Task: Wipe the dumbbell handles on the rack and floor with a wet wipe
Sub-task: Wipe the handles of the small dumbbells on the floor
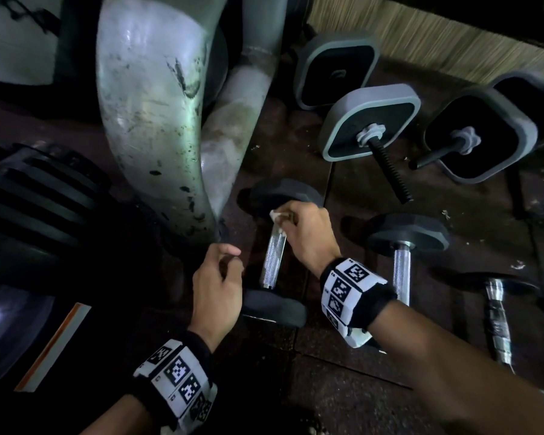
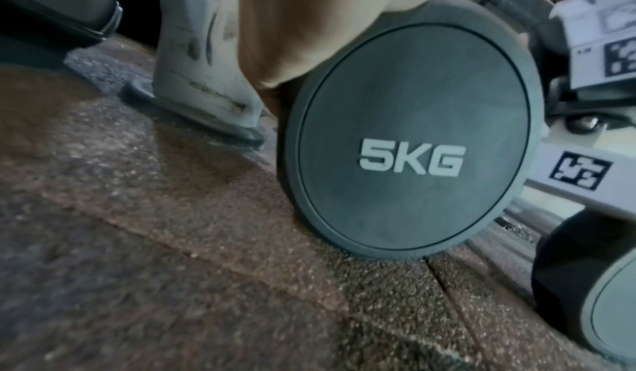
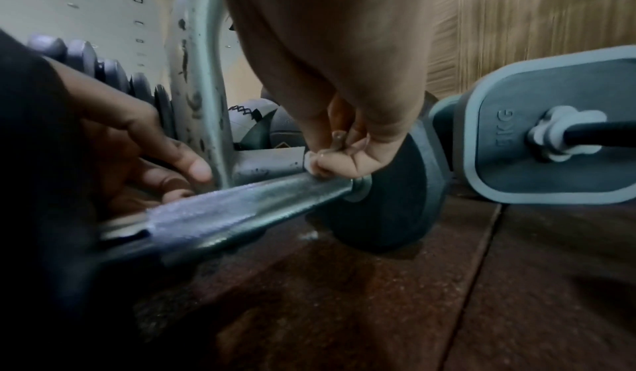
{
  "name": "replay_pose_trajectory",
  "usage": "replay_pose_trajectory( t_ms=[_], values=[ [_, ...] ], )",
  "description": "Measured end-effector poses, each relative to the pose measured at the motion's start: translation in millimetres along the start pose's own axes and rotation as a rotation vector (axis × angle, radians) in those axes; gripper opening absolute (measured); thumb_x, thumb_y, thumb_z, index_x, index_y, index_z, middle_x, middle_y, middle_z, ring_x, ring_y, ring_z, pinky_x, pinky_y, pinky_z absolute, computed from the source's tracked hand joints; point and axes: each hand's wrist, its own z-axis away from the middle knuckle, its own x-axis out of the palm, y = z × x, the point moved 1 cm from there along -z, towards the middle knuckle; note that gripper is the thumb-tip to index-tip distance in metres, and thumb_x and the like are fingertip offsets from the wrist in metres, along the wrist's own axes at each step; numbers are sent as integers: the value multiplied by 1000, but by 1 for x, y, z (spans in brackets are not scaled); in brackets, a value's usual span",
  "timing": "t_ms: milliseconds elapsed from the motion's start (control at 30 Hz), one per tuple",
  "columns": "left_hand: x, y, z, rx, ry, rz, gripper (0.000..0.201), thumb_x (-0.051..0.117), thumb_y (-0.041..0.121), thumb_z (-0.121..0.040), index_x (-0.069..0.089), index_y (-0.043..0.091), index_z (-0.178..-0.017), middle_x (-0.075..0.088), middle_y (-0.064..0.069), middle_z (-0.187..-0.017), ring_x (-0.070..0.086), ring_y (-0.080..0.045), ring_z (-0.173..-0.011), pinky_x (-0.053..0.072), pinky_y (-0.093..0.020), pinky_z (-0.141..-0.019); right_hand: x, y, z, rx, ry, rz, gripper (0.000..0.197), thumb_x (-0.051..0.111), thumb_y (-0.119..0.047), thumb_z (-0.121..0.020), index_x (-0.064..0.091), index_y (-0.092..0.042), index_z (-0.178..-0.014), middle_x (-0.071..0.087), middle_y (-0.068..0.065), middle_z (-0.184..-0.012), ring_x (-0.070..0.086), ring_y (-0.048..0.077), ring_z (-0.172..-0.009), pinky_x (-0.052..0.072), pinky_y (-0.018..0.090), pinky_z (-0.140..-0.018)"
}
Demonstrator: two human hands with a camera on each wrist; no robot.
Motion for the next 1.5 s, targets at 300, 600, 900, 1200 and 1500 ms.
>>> replay_pose_trajectory(
  t_ms=[300,600,900,1200,1500],
  values=[
    [-10,-7,-10,-86,-184,115,20,66,9,-91,66,26,-102,70,2,-97,67,-17,-95,51,-37,-96,1,-3,45,-81,-594,-24,10,69,-18,-94,79,-16,-98,76,-4,-88,66,5,-79,49,15,-71],
    [-9,28,-32,55,-397,27,6,73,12,-89,68,9,-88,71,-2,-75,66,-10,-67,53,-20,-63,7,9,79,330,-72,-922,14,56,-14,-102,61,-9,-114,68,11,-78,59,13,-60,45,24,-58],
    [31,41,-96,245,-522,-431,26,55,27,-91,69,6,-98,71,-12,-86,66,-31,-85,54,-43,-81,29,15,104,311,84,-744,28,48,-24,-105,71,-12,-97,64,-3,-70,60,2,-68,45,12,-69],
    [2,33,-59,291,-962,-730,40,51,21,-100,50,15,-60,57,3,-60,52,-8,-57,42,-25,-63,44,19,101,275,125,-671,41,41,-51,-99,71,-25,-91,74,5,-90,68,23,-90,51,50,-92],
    [33,35,-98,106,-613,-267,11,58,21,-97,66,13,-99,72,-7,-76,65,-16,-68,52,-29,-74,43,18,102,248,162,-679,41,41,-45,-97,72,-20,-84,66,14,-78,58,26,-72,47,39,-76]
  ],
)
